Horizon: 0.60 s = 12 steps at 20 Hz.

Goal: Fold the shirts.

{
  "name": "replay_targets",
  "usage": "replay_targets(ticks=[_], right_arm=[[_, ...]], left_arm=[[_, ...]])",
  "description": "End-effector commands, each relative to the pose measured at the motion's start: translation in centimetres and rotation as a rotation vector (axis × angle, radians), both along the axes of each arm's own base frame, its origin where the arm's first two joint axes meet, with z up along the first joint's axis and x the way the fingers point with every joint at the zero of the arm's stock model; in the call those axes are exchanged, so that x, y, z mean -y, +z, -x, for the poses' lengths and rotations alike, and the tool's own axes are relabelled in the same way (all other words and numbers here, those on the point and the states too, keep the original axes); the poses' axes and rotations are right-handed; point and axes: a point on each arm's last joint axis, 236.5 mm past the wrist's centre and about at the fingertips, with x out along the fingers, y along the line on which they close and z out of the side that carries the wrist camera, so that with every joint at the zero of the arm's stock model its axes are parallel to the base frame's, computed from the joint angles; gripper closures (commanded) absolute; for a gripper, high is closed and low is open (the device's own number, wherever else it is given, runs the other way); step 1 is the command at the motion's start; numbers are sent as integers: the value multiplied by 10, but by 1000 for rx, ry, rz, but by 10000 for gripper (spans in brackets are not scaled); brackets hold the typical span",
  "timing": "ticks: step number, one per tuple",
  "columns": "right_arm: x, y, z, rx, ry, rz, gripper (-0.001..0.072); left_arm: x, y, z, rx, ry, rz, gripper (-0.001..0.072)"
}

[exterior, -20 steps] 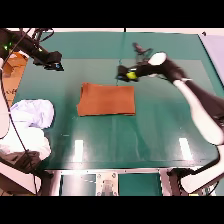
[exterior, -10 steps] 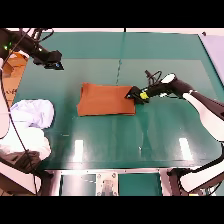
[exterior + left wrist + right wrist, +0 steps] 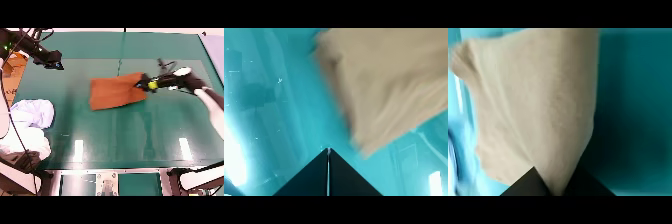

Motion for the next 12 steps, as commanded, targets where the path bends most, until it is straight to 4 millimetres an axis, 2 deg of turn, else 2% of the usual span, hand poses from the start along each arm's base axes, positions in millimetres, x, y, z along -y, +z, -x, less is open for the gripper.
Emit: replay_targets(ticks=[1, 3, 6, 7, 9, 12], right_arm=[[119, 46, 2, 68, -242, 7, 698], [207, 55, 31, 69, -428, 24, 697], [323, 49, 103, 28, -715, 59, 698], [353, 45, 130, 13, -806, 70, 698], [397, 31, 187, -38, -939, 66, 697], [429, 4, 253, -104, -1095, 48, 698]], left_arm=[[0, 0, 0, 0, 1, 0, 686], [0, 0, 0, 1, 1, 0, 686], [0, 0, -1, 5, 2, 1, 686], [0, 1, -2, 7, 2, 1, 686], [1, 1, -2, 7, 2, 2, 686], [1, 1, -3, 12, 4, 2, 686]])
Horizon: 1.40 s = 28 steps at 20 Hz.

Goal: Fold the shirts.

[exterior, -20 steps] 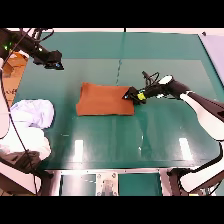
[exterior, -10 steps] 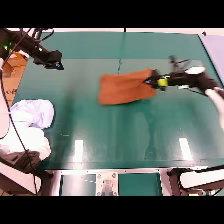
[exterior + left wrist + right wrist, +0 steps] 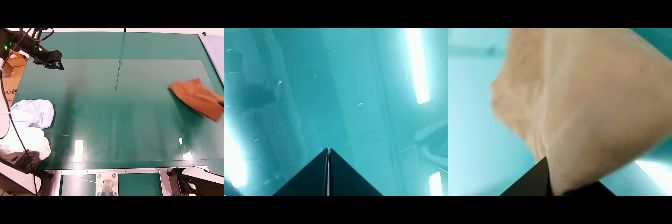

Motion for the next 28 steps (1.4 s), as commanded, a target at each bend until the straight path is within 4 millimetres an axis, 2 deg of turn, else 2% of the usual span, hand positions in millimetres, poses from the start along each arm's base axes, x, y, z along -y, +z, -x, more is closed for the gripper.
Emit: replay_targets(ticks=[1, 4, 7, 11, 12, 13, 14, 15, 17, 18, 19, 20, 21, 23, 24, 26, 27, 28], right_arm=[[38, -27, 87, -48, -204, -43, 697], [45, -47, 130, -65, -347, -74, 698], [49, -59, 167, -83, -503, -56, 698], [46, -73, 187, -120, -552, -65, 696], [44, -75, 189, -135, -543, -64, 645], [41, -77, 191, -151, -526, -65, 364], [36, -78, 194, -178, -494, -68, 214], [31, -79, 205, -244, -478, -88, 231], [26, -70, 250, -467, -516, -152, 395], [32, -55, 266, -543, -528, -143, 454], [43, -36, 270, -577, -529, -109, 510], [53, -17, 259, -564, -507, -67, 628], [63, 1, 236, -531, -478, -20, 679], [64, 27, 158, -440, -319, 84, 696], [53, 35, 117, -406, -219, 132, 697], [5, 49, 39, -363, 29, 219, 697], [-29, 53, 7, -345, 154, 247, 697], [-66, 52, -16, -337, 274, 261, 697]], left_arm=[[0, 1, -2, 9, 3, 1, 686], [0, 1, -2, 10, 4, 2, 686], [0, 1, -3, 11, 4, 2, 686], [1, 1, -1, 5, 1, 2, 686], [1, 1, -1, 5, 1, 2, 686], [1, 1, -1, 5, 2, 2, 685], [1, 1, -1, 5, 2, 2, 686], [1, 1, -1, 5, 2, 2, 685], [1, 0, -1, 5, 2, 1, 685], [1, 1, -1, 6, 2, 2, 686], [1, 1, -2, 10, 4, 2, 686], [1, 2, -5, 20, 8, 4, 686], [1, 3, -7, 32, 13, 5, 686], [1, 7, -8, 33, 29, 11, 686], [1, 9, -7, 37, 29, 11, 687], [1, 20, 1, 45, 25, 9, 688], [1, 23, 8, 36, 19, 7, 688], [0, 22, 18, 21, 20, 6, 688]])
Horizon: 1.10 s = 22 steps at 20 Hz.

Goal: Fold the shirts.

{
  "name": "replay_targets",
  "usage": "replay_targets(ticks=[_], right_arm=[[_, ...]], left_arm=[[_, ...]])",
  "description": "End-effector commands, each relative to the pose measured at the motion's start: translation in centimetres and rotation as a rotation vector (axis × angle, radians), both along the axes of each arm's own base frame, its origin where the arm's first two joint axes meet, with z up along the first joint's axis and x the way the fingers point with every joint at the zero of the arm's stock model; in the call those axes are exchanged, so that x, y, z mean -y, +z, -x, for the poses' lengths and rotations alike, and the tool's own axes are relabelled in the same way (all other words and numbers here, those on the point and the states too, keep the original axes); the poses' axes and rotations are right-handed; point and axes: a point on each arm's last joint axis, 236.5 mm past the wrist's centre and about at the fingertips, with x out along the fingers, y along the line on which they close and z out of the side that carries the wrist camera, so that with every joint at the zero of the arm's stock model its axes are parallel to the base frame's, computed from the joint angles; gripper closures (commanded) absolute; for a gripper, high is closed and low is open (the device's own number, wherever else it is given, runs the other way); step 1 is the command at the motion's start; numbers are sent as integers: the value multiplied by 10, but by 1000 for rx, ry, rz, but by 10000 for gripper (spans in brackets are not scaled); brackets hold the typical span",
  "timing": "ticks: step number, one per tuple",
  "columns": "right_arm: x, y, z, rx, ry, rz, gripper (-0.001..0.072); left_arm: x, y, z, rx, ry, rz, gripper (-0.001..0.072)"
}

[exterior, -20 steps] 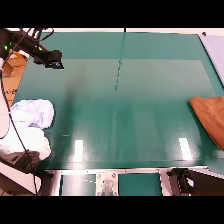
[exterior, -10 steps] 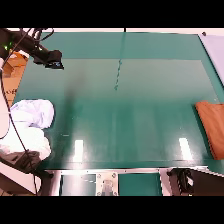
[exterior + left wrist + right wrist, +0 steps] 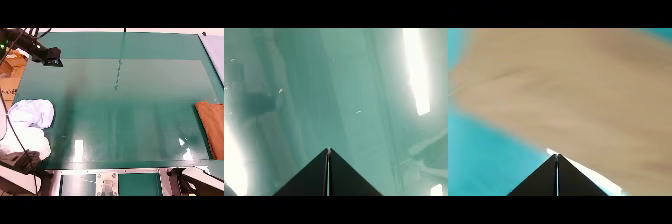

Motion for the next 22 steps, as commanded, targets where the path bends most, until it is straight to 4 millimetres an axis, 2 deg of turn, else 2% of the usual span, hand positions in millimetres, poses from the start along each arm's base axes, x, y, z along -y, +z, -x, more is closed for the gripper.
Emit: replay_targets(ticks=[1, 3, 5, 7, 9, 12, 22], right_arm=[[-113, 13, -90, 5, 401, 12, 697], [-174, 5, -106, -28, 590, 11, 698], [-222, -3, -112, -52, 735, 16, 698], [-260, -6, -115, -53, 839, 17, 697], [-282, -4, -120, -31, 898, 33, 697], [-293, -3, -123, -17, 923, 38, 697], [-292, -3, -123, -17, 921, 39, 697]], left_arm=[[0, 1, 27, -39, 1, -3, 689], [1, -17, 59, -93, 16, 2, 689], [4, -40, 101, -143, 36, 6, 688], [7, -63, 145, -182, 58, 6, 689], [8, -78, 175, -192, 77, 5, 689], [1, -90, 194, -210, 82, -24, 687], [-3, -91, 191, -196, 88, -44, 686]])
